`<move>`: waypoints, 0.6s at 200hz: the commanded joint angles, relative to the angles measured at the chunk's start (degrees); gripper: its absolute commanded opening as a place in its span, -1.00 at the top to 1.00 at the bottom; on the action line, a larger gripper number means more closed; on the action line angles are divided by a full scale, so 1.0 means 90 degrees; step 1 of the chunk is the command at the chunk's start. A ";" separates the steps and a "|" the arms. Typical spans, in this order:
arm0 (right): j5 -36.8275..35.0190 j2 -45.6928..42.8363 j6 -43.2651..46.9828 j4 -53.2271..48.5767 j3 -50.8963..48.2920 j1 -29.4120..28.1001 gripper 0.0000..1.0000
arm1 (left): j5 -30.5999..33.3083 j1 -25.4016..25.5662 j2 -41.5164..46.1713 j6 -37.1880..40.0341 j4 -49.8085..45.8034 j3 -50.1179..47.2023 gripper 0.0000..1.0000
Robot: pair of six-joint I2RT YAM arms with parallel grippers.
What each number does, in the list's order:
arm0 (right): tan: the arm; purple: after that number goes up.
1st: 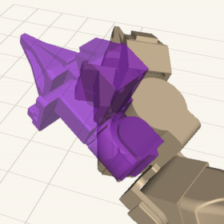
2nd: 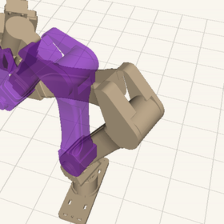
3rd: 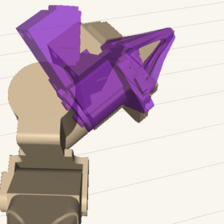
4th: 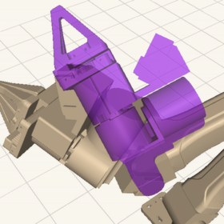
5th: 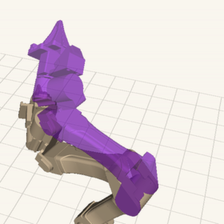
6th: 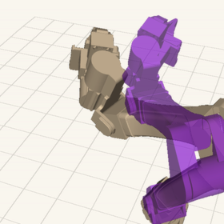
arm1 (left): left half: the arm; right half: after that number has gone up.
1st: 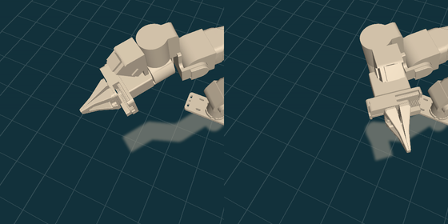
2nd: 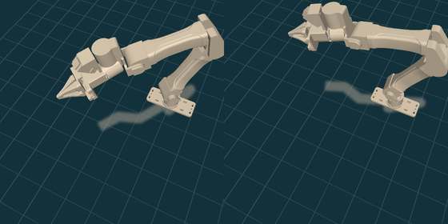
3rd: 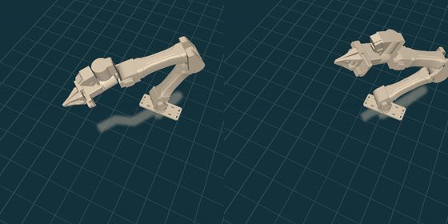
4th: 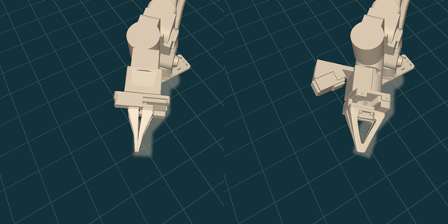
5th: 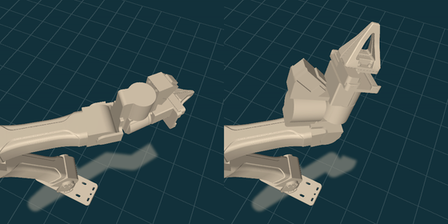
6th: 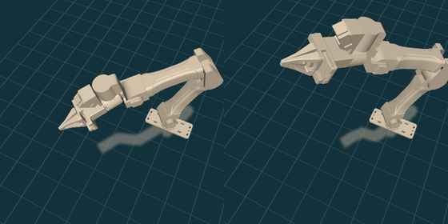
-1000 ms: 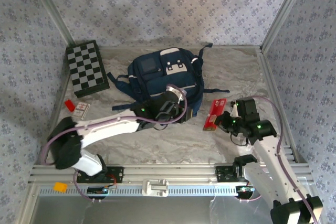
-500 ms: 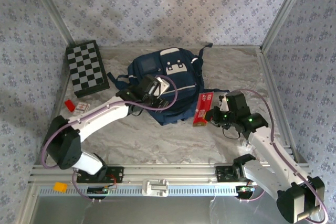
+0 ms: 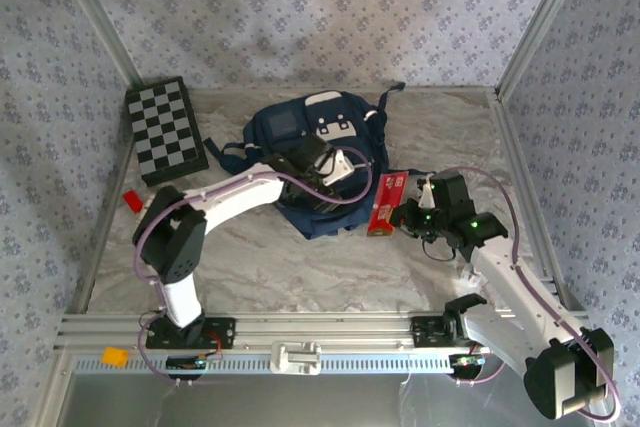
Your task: Pack the student bag
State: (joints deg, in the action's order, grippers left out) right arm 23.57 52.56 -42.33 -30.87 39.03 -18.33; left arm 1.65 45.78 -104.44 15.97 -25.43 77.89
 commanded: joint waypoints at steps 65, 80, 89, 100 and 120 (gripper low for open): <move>0.0133 0.0035 0.0465 -0.0658 0.0358 0.0084 1.00 | 0.0506 -0.0231 -0.0140 0.0070 0.0105 0.0832 1.00; 0.0316 0.0058 0.0450 -0.0695 0.0427 0.0055 1.00 | 0.0476 -0.0256 0.0145 -0.0220 -0.0072 0.1098 1.00; 0.0403 0.0075 0.0393 -0.0632 0.0462 0.0007 1.00 | 0.0470 -0.0272 0.0335 -0.0439 -0.0166 0.1277 1.00; 0.0533 0.0114 0.0217 -0.0423 0.0464 -0.0084 1.00 | 0.0533 -0.0292 0.0575 -0.0795 -0.0218 0.1502 1.00; 0.0645 0.0531 0.0026 0.0142 0.0647 -0.0310 1.00 | 0.0504 -0.0321 0.0872 -0.1269 -0.0292 0.1798 1.00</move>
State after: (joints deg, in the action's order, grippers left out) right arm 26.30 53.84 -40.51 -34.00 41.50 -19.03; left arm 5.82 43.48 -104.40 11.88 -28.69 87.81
